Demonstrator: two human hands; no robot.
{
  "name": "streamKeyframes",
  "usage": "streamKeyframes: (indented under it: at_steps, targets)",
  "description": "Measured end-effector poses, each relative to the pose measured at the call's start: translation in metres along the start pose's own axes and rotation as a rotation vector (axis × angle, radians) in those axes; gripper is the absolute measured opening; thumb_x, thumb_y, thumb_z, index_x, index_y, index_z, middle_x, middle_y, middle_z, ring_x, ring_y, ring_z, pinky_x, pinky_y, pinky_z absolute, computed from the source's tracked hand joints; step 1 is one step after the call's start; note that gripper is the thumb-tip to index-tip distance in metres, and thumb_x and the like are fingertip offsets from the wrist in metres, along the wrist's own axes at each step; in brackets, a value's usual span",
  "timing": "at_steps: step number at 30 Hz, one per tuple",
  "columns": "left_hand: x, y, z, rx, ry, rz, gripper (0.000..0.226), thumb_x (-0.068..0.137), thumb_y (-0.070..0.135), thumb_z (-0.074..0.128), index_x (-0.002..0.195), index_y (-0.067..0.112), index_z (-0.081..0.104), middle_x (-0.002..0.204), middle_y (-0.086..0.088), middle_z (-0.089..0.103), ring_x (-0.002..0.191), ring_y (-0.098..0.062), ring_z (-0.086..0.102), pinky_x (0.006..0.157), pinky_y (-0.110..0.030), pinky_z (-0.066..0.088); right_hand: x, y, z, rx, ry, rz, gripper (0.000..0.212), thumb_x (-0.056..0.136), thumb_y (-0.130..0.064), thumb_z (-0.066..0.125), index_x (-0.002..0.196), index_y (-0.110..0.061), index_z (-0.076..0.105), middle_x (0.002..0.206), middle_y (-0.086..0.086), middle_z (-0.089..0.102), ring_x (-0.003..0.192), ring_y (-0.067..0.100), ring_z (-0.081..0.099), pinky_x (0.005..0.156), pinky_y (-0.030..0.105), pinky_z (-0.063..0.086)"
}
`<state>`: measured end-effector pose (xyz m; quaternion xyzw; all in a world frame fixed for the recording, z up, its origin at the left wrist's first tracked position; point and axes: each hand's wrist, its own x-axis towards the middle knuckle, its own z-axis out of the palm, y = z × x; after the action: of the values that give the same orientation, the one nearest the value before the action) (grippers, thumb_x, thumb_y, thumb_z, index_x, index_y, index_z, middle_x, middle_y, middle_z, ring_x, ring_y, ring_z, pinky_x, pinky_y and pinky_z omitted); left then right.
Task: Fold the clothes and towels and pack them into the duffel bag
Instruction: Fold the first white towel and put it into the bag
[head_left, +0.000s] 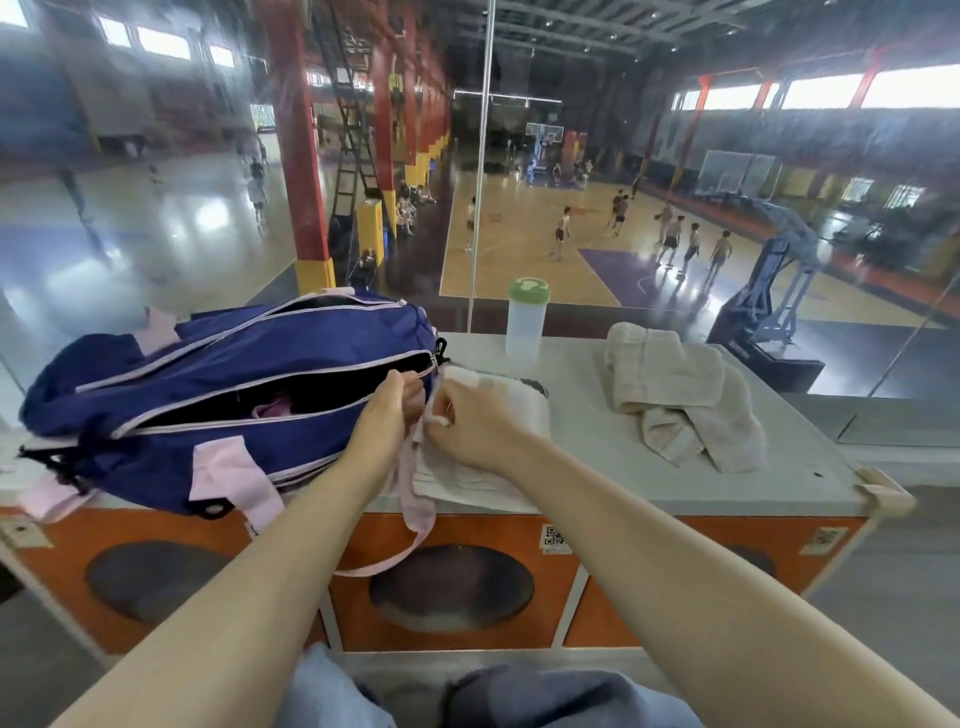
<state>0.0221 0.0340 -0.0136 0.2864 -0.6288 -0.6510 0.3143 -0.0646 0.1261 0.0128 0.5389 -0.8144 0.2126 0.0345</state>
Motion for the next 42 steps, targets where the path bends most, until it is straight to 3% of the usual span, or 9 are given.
streamKeyframes:
  at_steps: [4, 10, 13, 16, 22, 28, 34, 37, 42]
  targets:
    - [0.008, -0.011, -0.004, 0.064, -0.036, -0.010, 0.047, 0.104, 0.043, 0.024, 0.138, 0.024, 0.051, 0.128, 0.013, 0.055, 0.119, -0.007, 0.050, 0.108, -0.035, 0.038, -0.001, -0.001, 0.020, 0.159, -0.166, 0.035, 0.022, 0.090, -0.025, 0.054, 0.108, -0.012, 0.054, 0.106, 0.008, 0.064, 0.094, 0.025, 0.059, 0.076, 0.033, 0.047]
    - [0.006, -0.025, -0.004, 0.268, -0.116, 0.084, 0.035, 0.104, 0.024, 0.033, 0.124, 0.019, 0.062, 0.126, 0.001, 0.063, 0.118, -0.014, 0.057, 0.100, -0.029, 0.044, -0.007, 0.007, 0.018, 0.345, -0.266, 0.014, 0.011, 0.089, -0.020, 0.052, 0.097, -0.016, 0.059, 0.093, 0.008, 0.068, 0.085, 0.026, 0.063, 0.080, 0.041, 0.052]
    - [0.007, -0.029, -0.006, 0.453, -0.120, 0.101, 0.038, 0.099, 0.017, 0.044, 0.136, 0.022, 0.055, 0.138, 0.002, 0.055, 0.126, -0.014, 0.050, 0.104, -0.029, 0.040, -0.005, 0.024, 0.008, 0.491, -0.066, 0.174, 0.016, 0.089, -0.013, 0.052, 0.084, -0.022, 0.064, 0.087, 0.002, 0.070, 0.084, 0.022, 0.065, 0.079, 0.036, 0.053]
    - [0.003, -0.028, -0.001, 0.612, -0.114, 0.128, 0.052, 0.095, 0.018, 0.052, 0.145, 0.027, 0.042, 0.147, 0.005, 0.045, 0.132, -0.015, 0.044, 0.107, -0.032, 0.038, -0.007, 0.048, -0.007, 0.478, 0.215, 0.405, 0.018, 0.088, -0.008, 0.053, 0.098, -0.019, 0.062, 0.095, -0.004, 0.062, 0.090, 0.017, 0.058, 0.076, 0.027, 0.044]
    - [0.001, -0.027, 0.005, 0.760, -0.116, 0.125, 0.067, 0.089, 0.010, 0.055, 0.149, 0.028, 0.034, 0.154, 0.004, 0.033, 0.138, -0.019, 0.036, 0.105, -0.032, 0.036, -0.020, 0.078, -0.007, 0.909, 0.001, 0.931, 0.036, 0.083, -0.021, 0.060, 0.113, -0.002, 0.054, 0.108, 0.012, 0.062, 0.100, 0.029, 0.062, 0.091, 0.044, 0.053]
    - [0.005, -0.031, -0.002, 0.620, -0.176, 0.085, 0.068, 0.081, -0.006, 0.049, 0.138, 0.030, 0.049, 0.148, 0.002, 0.043, 0.132, -0.019, 0.044, 0.106, -0.035, 0.043, -0.026, 0.083, -0.004, 1.299, -0.075, 0.929, 0.043, 0.087, -0.030, 0.069, 0.122, -0.007, 0.055, 0.110, 0.013, 0.066, 0.101, 0.029, 0.064, 0.086, 0.042, 0.054]
    - [0.003, -0.032, -0.004, 0.449, -0.210, 0.025, 0.067, 0.081, -0.017, 0.042, 0.134, 0.023, 0.055, 0.135, 0.001, 0.054, 0.119, -0.012, 0.051, 0.089, -0.018, 0.045, -0.026, 0.086, 0.001, 1.489, -0.184, 0.829, 0.070, 0.071, -0.045, 0.081, 0.128, -0.013, 0.056, 0.119, 0.013, 0.068, 0.107, 0.031, 0.066, 0.089, 0.046, 0.055]
    - [0.000, -0.031, -0.003, 0.345, -0.217, -0.007, 0.069, 0.081, -0.018, 0.040, 0.130, 0.028, 0.057, 0.134, -0.002, 0.056, 0.117, -0.017, 0.055, 0.094, -0.033, 0.052, -0.029, 0.083, 0.001, 1.459, -0.201, 0.784, 0.074, 0.066, -0.039, 0.086, 0.130, -0.015, 0.055, 0.118, 0.013, 0.068, 0.104, 0.032, 0.067, 0.082, 0.047, 0.057]
    - [-0.007, -0.024, -0.007, 0.287, -0.246, -0.090, 0.071, 0.083, -0.015, 0.036, 0.131, 0.034, 0.053, 0.126, 0.006, 0.054, 0.109, -0.021, 0.058, 0.083, -0.046, 0.056, -0.031, 0.084, -0.006, 1.438, 0.003, 0.780, 0.053, 0.080, -0.016, 0.075, 0.129, -0.015, 0.053, 0.113, 0.013, 0.069, 0.099, 0.033, 0.068, 0.079, 0.048, 0.058]
